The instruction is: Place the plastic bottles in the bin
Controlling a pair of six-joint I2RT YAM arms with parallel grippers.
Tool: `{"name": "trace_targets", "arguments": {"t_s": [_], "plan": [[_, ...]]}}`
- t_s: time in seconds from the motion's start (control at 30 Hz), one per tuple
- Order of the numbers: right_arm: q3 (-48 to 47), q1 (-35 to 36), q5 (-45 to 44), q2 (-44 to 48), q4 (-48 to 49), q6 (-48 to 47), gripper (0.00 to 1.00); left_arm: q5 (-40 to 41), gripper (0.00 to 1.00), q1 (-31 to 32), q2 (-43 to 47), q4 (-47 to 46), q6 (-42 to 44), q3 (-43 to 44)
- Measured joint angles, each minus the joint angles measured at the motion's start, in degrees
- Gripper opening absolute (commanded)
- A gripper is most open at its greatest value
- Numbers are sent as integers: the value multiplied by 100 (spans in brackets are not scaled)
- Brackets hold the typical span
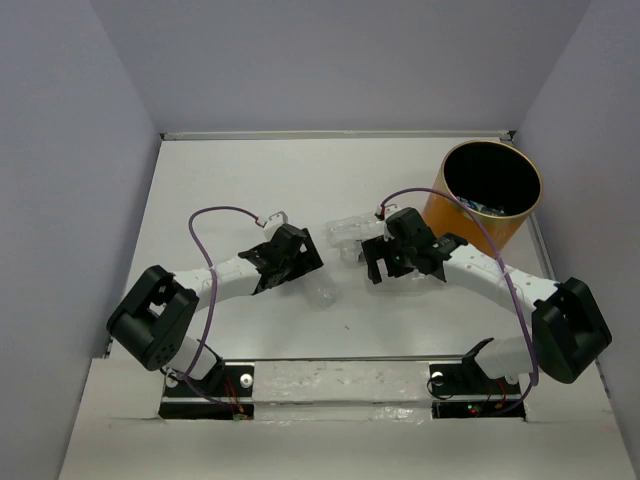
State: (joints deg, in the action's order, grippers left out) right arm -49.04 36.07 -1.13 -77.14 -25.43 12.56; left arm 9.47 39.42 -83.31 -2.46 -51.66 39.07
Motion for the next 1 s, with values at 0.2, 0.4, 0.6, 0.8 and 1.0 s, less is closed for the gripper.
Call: {"name": "trace_targets", "arguments": {"t_s": [0.2, 0.4, 0.6, 0.8, 1.0], "plan": [[-151, 0, 162, -350, -74, -37, 100, 4, 88, -101, -155, -173, 188, -15], [-166, 0, 468, -603, -201, 52, 100, 59, 83, -212, -52, -293, 391, -173], [-66, 0, 267, 254, -278, 546, 100, 227, 78, -271, 256, -223, 584, -398], [79, 2, -892, 1840, -450, 1556, 100, 219, 73, -280, 389, -269, 715, -516], [131, 2, -2151, 2199, -2033, 3206, 100, 63, 71, -278, 1034, -378, 811, -962]]}}
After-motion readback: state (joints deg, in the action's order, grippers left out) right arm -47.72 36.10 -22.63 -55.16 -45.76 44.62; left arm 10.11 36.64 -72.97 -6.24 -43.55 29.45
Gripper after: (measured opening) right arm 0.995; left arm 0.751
